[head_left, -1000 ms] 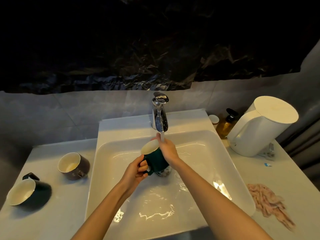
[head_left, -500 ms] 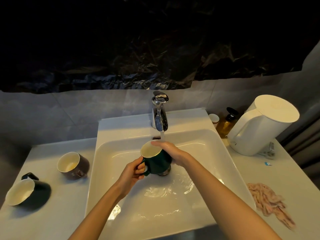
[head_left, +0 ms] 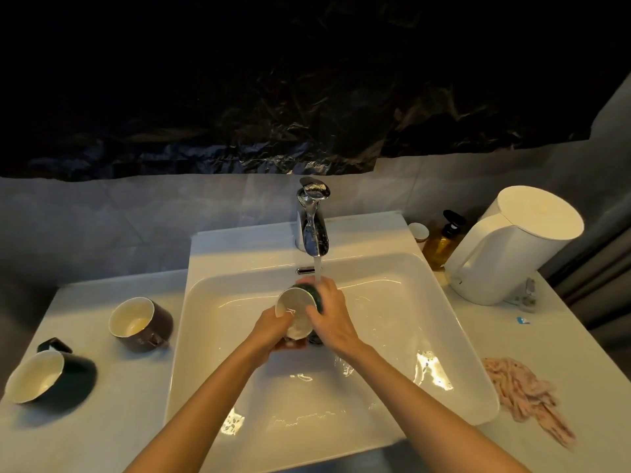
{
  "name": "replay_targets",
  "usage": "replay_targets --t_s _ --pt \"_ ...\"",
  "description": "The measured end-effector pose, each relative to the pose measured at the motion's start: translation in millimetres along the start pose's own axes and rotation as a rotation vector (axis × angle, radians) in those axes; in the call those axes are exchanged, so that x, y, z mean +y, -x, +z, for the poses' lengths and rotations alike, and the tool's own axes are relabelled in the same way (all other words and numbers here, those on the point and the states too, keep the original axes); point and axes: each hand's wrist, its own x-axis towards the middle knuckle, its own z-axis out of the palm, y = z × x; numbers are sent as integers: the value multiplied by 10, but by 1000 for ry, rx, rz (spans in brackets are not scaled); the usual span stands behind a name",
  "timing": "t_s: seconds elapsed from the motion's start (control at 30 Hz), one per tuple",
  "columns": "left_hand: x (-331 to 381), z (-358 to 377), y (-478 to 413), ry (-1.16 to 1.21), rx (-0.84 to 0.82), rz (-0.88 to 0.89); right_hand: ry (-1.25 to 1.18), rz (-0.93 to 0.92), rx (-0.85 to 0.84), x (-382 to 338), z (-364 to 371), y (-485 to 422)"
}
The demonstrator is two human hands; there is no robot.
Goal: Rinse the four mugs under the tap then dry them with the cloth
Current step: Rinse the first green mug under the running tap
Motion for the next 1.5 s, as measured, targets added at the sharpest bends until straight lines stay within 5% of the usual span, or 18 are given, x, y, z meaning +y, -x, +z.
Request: replay_targets --t_s 0.2,0.37,0.53,1.0,1.1,1.2,1.33,1.5 --pt "-40 79 -105 -147 234 107 -40 53 -21 -85 -32 0" --pt "-1 117 -41 -369 381 273 -224 333 190 -281 13 -240" --pt "71 79 69 -629 398 516 -466 696 121 -254 -1 -366" --pt "18 121 103 -1163 367 742 -524 828 156 -123 127 -308" --pt "79 84 96 -1089 316 824 -594 796 215 -136 91 -173" --pt "88 93 71 -673 362 841 -699 737 289 -97 17 -150" --pt "-17 181 4 -196 408 508 -820 692 252 -84 80 -178" --pt "-36 219 -47 -258 311 330 -706 587 229 -145 77 -142"
